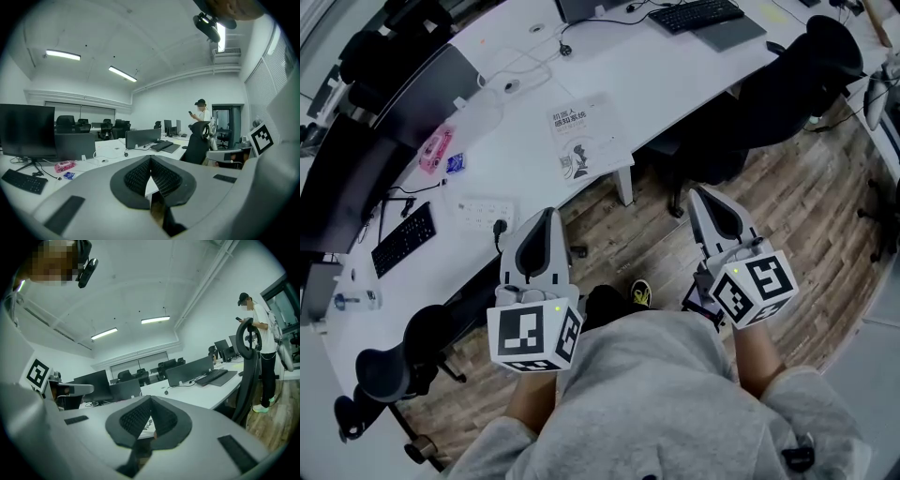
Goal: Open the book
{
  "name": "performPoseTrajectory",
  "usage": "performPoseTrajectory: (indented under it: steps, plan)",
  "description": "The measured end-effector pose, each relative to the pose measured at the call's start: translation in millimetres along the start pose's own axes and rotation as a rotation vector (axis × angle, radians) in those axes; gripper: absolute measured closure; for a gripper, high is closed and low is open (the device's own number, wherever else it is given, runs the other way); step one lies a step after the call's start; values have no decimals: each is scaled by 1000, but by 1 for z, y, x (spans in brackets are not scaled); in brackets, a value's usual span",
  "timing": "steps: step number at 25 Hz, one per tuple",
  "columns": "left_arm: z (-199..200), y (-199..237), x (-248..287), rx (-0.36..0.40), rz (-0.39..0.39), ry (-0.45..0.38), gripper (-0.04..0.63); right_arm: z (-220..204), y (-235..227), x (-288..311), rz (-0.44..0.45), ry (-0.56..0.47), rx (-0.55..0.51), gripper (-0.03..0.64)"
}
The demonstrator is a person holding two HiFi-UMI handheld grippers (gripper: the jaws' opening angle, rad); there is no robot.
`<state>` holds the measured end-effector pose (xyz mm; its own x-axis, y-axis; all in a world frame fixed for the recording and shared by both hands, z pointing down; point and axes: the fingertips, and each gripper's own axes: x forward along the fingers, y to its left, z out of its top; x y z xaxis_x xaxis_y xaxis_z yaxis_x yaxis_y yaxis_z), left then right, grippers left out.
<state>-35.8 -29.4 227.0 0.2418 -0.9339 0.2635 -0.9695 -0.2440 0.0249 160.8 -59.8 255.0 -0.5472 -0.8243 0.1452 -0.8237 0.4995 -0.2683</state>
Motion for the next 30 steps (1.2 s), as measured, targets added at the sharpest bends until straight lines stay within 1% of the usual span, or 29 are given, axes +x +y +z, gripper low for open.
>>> performPoseTrajectory:
  steps: [6,13,21,30]
  plan:
    - [1,1,-2,-1,13,-5,586,0,1,2,10,3,0,591]
    - [-5,16,4,-15,28,-4,586,-5,9,19,33,22,-10,591]
    - [-9,40,30,-42,37,-2,586,-7,9,53,38,47,-21,591]
    - [-18,69,65,-61,42,45,586,-17,3,95,34,92,-6,591]
